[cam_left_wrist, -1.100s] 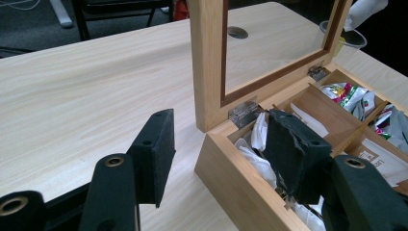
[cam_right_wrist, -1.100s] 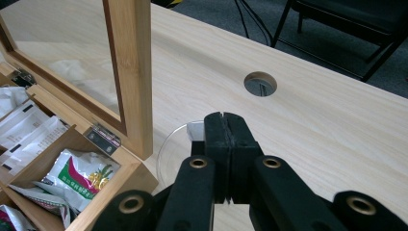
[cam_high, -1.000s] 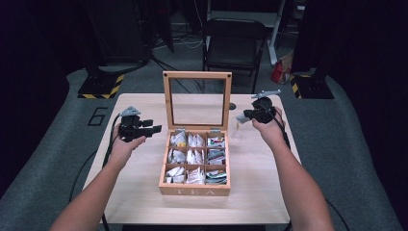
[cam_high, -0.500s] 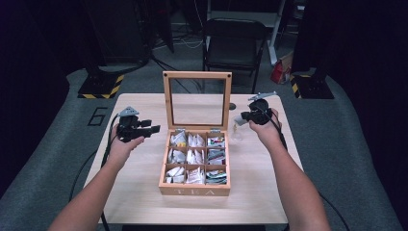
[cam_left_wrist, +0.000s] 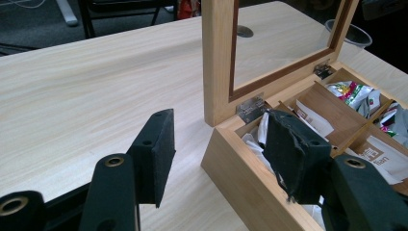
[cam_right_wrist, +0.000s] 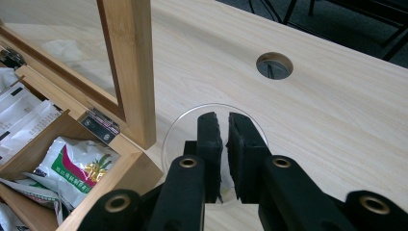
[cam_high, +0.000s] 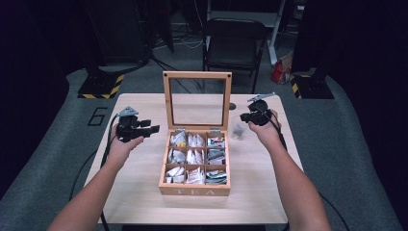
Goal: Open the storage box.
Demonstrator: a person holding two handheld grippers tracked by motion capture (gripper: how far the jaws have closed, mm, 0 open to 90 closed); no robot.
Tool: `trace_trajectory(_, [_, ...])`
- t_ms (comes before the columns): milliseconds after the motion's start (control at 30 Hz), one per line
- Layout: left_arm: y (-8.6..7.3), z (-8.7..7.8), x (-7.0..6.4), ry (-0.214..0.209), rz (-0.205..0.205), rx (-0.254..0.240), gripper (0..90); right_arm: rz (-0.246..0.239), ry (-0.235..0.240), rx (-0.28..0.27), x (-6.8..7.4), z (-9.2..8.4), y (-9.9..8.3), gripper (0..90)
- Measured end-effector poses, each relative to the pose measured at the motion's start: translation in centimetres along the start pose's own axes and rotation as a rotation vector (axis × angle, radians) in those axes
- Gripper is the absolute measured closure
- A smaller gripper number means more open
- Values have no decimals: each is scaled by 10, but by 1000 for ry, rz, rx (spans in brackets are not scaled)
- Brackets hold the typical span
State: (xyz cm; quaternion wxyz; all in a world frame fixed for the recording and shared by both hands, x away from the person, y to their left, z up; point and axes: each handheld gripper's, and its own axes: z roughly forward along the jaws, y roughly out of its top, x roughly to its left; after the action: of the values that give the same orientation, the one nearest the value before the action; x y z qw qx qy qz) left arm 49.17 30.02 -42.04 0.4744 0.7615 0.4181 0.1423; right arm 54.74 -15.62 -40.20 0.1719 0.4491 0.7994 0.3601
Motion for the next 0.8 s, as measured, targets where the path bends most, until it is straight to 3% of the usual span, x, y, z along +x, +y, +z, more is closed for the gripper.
trace_trajectory(233, [1,0,1,1,11,0,439,-6,7,-24,1,-6,4,781])
trace_trajectory(500, [1,0,0,-1,0,-3,423,-48,75,-57,13,-15,16,674])
trace_trajectory(800, [6,2,-3,10,33,3,331,-78,126,-66,24,-17,26,504])
